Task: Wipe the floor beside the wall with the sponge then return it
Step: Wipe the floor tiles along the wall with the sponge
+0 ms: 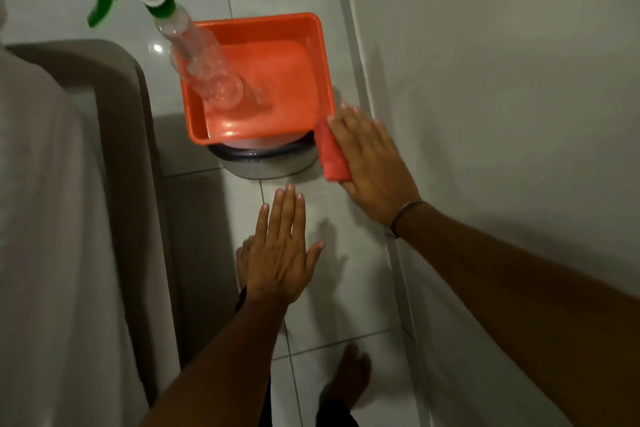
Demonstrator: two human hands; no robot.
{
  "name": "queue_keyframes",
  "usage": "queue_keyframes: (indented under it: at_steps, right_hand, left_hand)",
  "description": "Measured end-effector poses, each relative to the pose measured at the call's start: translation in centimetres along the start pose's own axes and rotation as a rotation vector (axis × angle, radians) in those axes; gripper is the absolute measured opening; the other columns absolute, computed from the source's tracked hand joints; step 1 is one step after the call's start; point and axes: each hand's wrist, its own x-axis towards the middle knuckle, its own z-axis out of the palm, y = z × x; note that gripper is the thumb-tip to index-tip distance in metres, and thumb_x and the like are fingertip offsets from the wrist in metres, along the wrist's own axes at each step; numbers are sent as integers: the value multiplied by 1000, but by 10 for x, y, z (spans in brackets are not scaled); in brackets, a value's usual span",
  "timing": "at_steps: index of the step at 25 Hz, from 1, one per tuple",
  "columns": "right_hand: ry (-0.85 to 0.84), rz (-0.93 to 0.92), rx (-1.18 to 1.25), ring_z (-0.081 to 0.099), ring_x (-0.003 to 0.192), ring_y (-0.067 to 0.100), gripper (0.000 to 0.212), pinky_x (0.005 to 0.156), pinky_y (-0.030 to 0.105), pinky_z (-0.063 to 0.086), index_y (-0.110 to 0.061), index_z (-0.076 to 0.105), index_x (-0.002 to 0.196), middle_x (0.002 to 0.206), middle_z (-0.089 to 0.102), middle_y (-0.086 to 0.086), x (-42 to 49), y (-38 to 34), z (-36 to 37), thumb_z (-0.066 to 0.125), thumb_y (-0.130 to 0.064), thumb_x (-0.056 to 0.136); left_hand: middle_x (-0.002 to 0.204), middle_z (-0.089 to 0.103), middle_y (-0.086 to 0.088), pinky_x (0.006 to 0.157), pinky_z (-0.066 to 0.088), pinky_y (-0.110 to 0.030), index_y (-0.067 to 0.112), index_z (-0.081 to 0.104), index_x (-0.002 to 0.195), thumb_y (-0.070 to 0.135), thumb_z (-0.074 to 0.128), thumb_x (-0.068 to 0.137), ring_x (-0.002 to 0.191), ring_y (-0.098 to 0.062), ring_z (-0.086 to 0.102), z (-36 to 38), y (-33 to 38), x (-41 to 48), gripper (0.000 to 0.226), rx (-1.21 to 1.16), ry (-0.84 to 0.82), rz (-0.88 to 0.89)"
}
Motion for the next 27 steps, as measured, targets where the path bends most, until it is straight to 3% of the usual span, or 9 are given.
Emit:
queue_keyframes:
  at_steps: [3,5,8,10,13,17,22,24,27]
  right_hand:
    - [-60,97,187,15,162,35,88,131,52,15,-14,15,166,175,15,15,-94,-17,49,68,-36,99]
    - [-219,162,230,13,162,31,87,132,51,18,-14,12,167,176,12,10,-149,-21,98,66,-35,101]
    - [-421,203,191,11,163,31,84,132,49,19,-15,7,167,177,9,7,-202,-7,175,60,-36,105]
    - [-465,205,150,11,163,31,80,133,48,16,-15,8,167,176,11,8,-216,13,218,57,-34,107]
    - [-390,215,92,13,162,32,75,133,48,15,-13,11,167,175,16,10,-211,49,279,55,-24,108]
    - [-198,167,-80,20,160,39,84,131,52,16,-11,16,166,173,24,14,-173,99,335,68,-20,100]
    - [-188,137,-178,8,162,38,91,132,55,10,-11,8,167,176,11,14,-166,125,401,67,-22,99]
    - [-127,157,-152,5,163,37,88,132,56,10,-12,6,167,176,8,14,-176,122,424,60,-32,100]
    - [-40,233,-90,2,163,35,100,132,57,3,-13,8,167,177,5,12,-176,112,438,46,-67,93]
  left_hand:
    - [182,-4,-19,136,11,-56,6,-1,171,64,30,108,169,-34,-1,29,33,-57,91,6,-25,-63]
    - [182,-1,-18,136,14,-57,7,2,171,64,29,108,169,-35,4,60,52,-91,89,-27,-65,-93]
    - [180,9,-17,135,18,-57,6,14,169,63,29,106,167,-37,13,119,67,-118,87,-50,-76,-72]
    - [180,10,-18,134,13,-55,5,16,169,63,30,105,166,-39,13,158,69,-121,87,-34,-70,-43]
    - [181,4,-20,136,3,-52,4,12,171,63,29,106,168,-36,2,219,63,-110,89,-30,-77,-38]
    - [181,1,-21,137,7,-55,3,6,171,66,18,107,169,-36,0,284,48,-71,91,-22,-42,-30]
    - [182,0,-19,137,0,-55,5,5,172,68,24,106,169,-35,-3,349,16,-30,93,-24,-24,-44]
    - [182,2,-20,136,4,-58,5,7,172,65,27,106,169,-36,-1,375,8,-36,92,-17,-12,-32]
    - [183,1,-17,136,5,-60,8,6,172,64,30,105,169,-34,-3,398,3,-44,91,-40,37,-41]
